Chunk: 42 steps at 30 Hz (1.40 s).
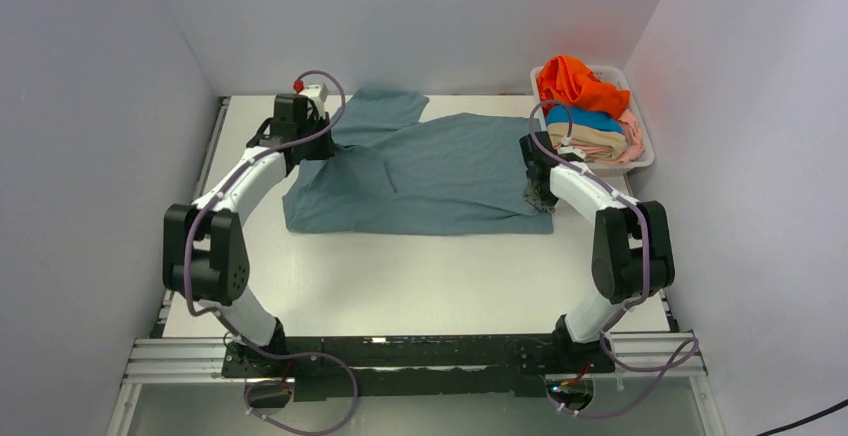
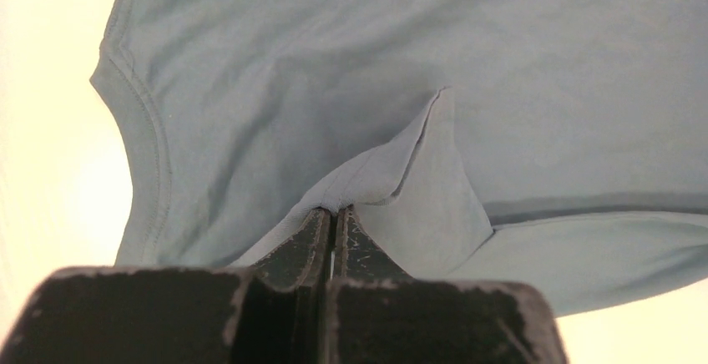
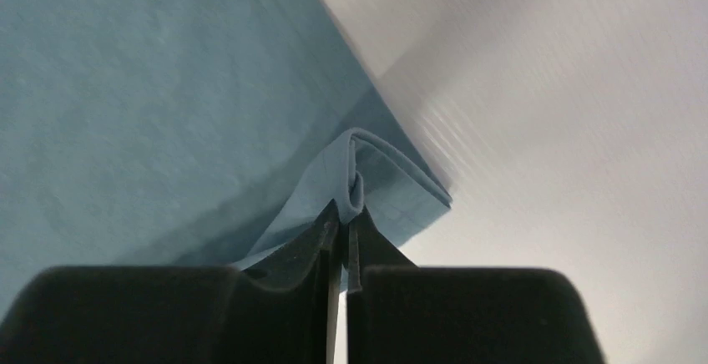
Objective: Fold and stack the t-shirts
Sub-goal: Fold the flattened tshirt in 1/3 of the way
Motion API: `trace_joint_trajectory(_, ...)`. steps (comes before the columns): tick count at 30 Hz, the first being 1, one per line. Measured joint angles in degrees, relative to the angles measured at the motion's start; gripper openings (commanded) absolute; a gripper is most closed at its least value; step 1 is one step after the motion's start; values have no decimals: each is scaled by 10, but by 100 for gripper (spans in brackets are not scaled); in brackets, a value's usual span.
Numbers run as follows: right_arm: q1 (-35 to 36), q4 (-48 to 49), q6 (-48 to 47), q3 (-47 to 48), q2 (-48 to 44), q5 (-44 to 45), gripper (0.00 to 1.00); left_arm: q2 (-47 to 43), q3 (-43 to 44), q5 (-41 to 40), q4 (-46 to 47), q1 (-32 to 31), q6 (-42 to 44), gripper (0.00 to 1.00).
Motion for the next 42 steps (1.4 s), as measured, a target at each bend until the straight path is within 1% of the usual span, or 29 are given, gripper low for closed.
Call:
trace_joint_trajectory(1, 0, 0, -2, 9, 8, 0, 19, 10, 6, 1, 0, 3, 0, 14)
trace_joint_trajectory(2, 0, -1, -3, 22, 17, 2, 30, 28, 18, 4, -1, 7, 0, 33)
trace_joint_trajectory(4, -1, -1, -9, 44, 30, 8, 44, 72, 54, 6, -3, 14, -3, 57)
trace_joint_trajectory(5, -1, -1, -7, 48, 30, 10, 65, 88, 69, 5, -6, 15, 2, 67)
trace_joint_trajectory(6, -1, -2, -8, 52, 29, 12, 84, 112, 98, 5, -23, 17, 1, 86)
trace_joint_trajectory(7, -2, -3, -14, 54, 28, 12, 92, 136, 129, 4, -33, 19, -2, 98)
trace_joint_trajectory(8, -2, -4, -6, 55, 26, 12, 99, 146, 144, 4, -37, 19, 5, 99)
trace_joint_trajectory(10, -1, -9, -14, 51, 18, 10, 100, 161, 170, 0, -50, 20, -1, 99)
trace_joint_trajectory(13, 6, -7, -22, 24, -25, 3, 100, 150, 167, -1, -62, 20, -12, 99)
trace_joint_trajectory(16, 24, 0, -31, -12, -86, -9, 100, 106, 117, 3, -58, 20, -32, 99)
trace_joint_trajectory(19, 53, 45, -57, -52, -130, -42, 100, 40, 30, 26, -38, 20, -62, 99)
trace_joint_trajectory(21, 70, 81, -74, -67, -128, -72, 100, 13, -20, 51, -13, 18, -80, 99)
trace_joint_trajectory(23, 84, 115, -91, -71, -102, -101, 100, 12, -52, 75, 4, 15, -97, 99)
trace_joint_trajectory(26, 103, 166, -115, -65, -37, -129, 100, 57, -60, 95, 12, 11, -115, 100)
trace_joint_trajectory(28, 113, 180, -125, -57, 5, -141, 100, 89, -60, 97, 9, 11, -120, 99)
trace_joint_trajectory(31, 129, 196, -136, -56, 41, -143, 100, 122, -66, 96, 5, 12, -122, 99)
trace_joint_trajectory(33, 136, 208, -138, -63, 38, -142, 100, 115, -77, 102, 15, 15, -124, 99)
trace_joint_trajectory(37, 149, 244, -136, -108, 7, -134, 100, 74, -143, 103, 63, 18, -136, 99)
trace_joint_trajectory(39, 157, 251, -130, -140, -22, -133, 100, 38, -188, 99, 76, 18, -147, 99)
trace_joint_trajectory(42, 178, 248, -110, -202, -88, -139, 100, -33, -262, 88, 77, 18, -170, 100)
